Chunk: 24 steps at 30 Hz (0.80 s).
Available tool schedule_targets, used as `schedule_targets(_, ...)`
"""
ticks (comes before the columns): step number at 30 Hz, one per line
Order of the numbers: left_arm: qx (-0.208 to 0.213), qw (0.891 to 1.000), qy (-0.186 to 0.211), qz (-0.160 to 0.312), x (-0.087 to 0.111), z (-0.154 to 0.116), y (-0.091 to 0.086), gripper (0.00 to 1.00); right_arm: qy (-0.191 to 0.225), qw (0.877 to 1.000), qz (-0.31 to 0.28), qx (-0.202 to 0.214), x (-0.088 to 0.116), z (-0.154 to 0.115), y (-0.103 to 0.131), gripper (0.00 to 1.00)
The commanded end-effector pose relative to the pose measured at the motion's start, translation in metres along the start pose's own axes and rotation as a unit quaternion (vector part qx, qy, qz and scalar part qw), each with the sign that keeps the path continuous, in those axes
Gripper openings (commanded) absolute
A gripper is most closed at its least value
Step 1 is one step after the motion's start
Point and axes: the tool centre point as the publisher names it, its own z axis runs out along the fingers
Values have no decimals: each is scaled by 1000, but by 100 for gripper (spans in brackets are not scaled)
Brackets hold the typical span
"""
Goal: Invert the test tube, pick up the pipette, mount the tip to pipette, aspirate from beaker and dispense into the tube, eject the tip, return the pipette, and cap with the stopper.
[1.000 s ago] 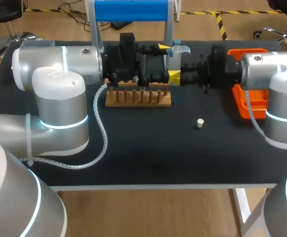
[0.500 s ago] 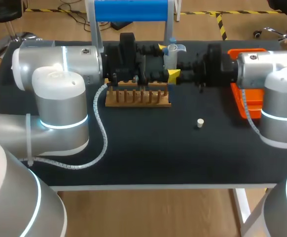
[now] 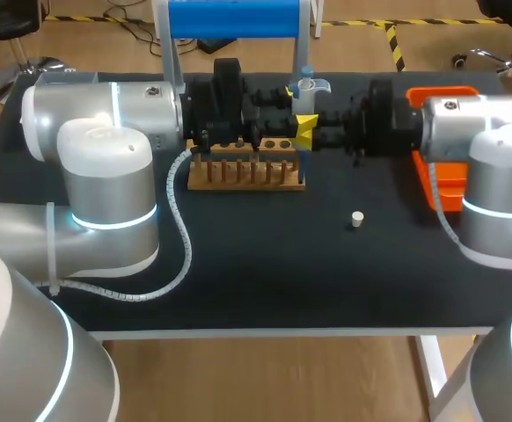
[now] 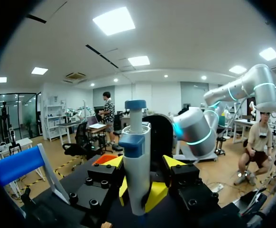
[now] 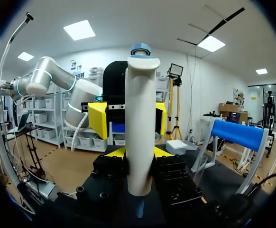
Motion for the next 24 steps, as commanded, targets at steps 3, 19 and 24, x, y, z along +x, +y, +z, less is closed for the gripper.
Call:
schedule_targets(3,1,1000,-1,0,1,1,1,44,-9,1000,2,-2,3,0,-2,0)
schedule_targets(19,1,1000,-1,0,1,1,1,0,-14,1000,11,5,0,-2,-3,100)
schedule_targets(24,1,1000,-1,0,1,1,1,0,-6,1000,10,7,3,-21,2,100)
